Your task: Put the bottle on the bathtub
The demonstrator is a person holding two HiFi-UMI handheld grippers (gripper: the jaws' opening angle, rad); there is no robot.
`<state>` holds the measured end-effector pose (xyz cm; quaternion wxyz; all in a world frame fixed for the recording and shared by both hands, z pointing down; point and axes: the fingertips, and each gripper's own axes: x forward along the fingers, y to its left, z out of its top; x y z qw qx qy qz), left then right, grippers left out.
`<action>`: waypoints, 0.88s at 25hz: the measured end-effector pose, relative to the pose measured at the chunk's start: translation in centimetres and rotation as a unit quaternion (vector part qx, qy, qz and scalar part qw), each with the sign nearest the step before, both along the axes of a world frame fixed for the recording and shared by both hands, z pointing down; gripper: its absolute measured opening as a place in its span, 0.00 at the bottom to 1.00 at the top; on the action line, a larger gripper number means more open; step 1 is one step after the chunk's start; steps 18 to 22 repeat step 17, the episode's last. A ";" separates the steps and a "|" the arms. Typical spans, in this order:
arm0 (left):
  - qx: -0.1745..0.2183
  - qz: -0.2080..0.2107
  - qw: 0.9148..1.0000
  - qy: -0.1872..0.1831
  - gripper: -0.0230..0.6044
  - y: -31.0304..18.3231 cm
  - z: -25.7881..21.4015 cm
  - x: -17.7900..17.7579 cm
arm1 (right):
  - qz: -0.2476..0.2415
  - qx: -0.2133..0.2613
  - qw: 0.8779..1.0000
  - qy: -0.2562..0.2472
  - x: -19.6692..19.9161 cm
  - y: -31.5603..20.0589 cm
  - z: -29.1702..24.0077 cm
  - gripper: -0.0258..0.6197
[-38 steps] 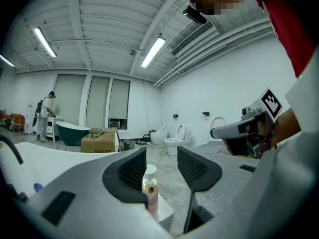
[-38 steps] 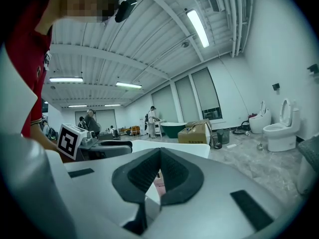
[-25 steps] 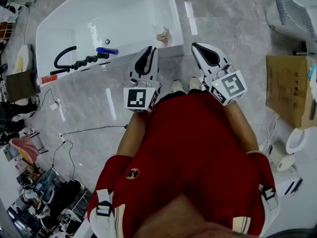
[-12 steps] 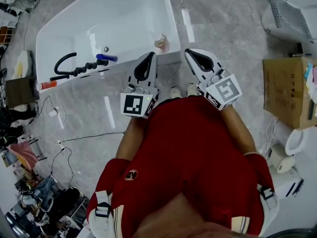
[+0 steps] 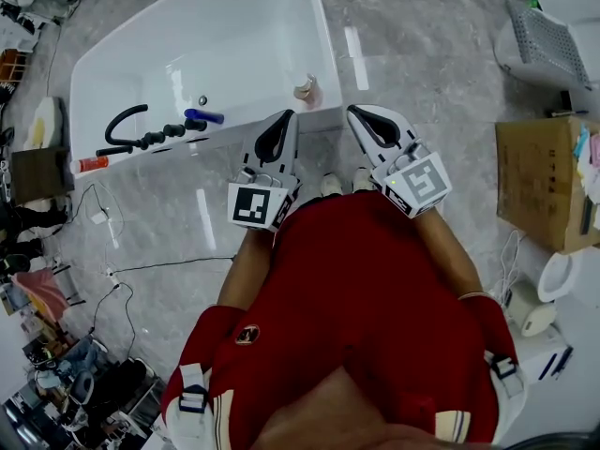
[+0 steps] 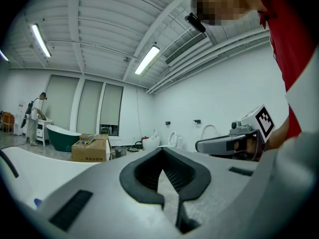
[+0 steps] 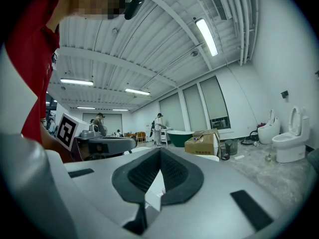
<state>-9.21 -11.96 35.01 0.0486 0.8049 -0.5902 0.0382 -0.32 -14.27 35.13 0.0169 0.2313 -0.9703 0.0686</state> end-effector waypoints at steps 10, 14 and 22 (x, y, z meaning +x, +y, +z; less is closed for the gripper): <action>-0.019 -0.002 1.000 -0.013 0.05 0.3 0.3 0.6 | -0.009 -0.002 1.000 -0.002 0.2 0.4 0.3 0.04; -0.024 -0.002 1.000 -0.018 0.05 0.2 0.4 1.3 | -0.010 -0.002 1.000 -0.006 0.7 0.4 0.5 0.04; -0.023 0.000 1.000 -0.020 0.05 0.0 0.4 2.1 | -0.011 -0.002 1.000 -0.007 1.3 0.2 0.6 0.04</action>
